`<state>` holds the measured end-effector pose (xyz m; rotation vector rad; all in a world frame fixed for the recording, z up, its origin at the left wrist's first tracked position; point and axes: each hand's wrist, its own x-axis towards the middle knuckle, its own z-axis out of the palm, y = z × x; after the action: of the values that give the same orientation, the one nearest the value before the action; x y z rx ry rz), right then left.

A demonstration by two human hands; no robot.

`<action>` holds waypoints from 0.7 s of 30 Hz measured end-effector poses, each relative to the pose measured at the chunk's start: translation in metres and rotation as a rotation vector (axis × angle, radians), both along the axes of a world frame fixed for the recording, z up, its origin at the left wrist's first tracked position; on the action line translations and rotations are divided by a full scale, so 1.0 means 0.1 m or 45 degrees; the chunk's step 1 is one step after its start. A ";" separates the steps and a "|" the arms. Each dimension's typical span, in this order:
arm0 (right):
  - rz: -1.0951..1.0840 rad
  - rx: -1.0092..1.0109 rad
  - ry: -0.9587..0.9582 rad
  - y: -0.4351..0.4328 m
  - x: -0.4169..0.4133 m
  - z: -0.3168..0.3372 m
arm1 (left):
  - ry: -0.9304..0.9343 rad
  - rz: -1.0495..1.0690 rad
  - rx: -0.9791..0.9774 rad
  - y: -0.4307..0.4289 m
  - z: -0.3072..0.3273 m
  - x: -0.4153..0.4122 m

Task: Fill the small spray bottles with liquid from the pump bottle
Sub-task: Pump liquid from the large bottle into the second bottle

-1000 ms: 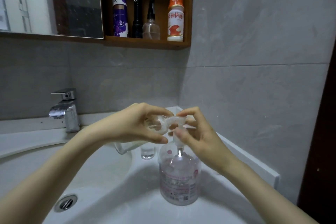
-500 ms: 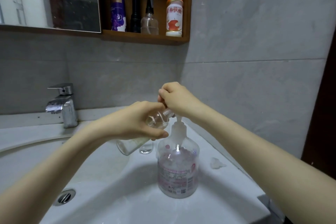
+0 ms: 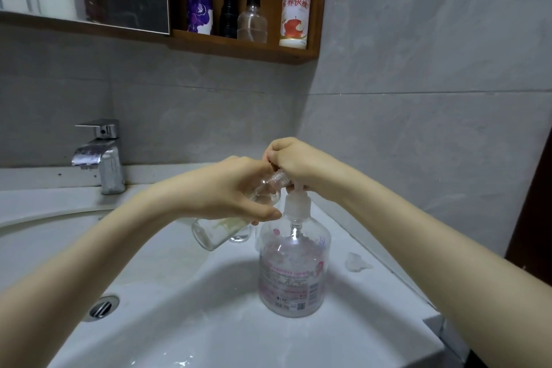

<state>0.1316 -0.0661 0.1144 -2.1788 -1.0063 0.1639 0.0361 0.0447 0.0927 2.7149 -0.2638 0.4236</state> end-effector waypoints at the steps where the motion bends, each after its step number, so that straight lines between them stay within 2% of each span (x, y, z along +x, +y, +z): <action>1: 0.001 -0.019 0.001 0.00 0.00 -0.02 | 0.015 -0.013 0.007 -0.01 -0.01 0.00; 14: -0.037 -0.013 0.097 -0.01 0.01 0.03 | -0.021 -0.031 -0.011 -0.03 0.01 0.00; 21: -0.013 -0.167 0.045 0.04 -0.03 0.08 | -0.027 0.010 -0.007 -0.02 0.03 0.00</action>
<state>0.1290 -0.0624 0.1222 -2.2906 -0.9894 0.2701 0.0358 0.0428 0.0957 2.7082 -0.2569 0.4546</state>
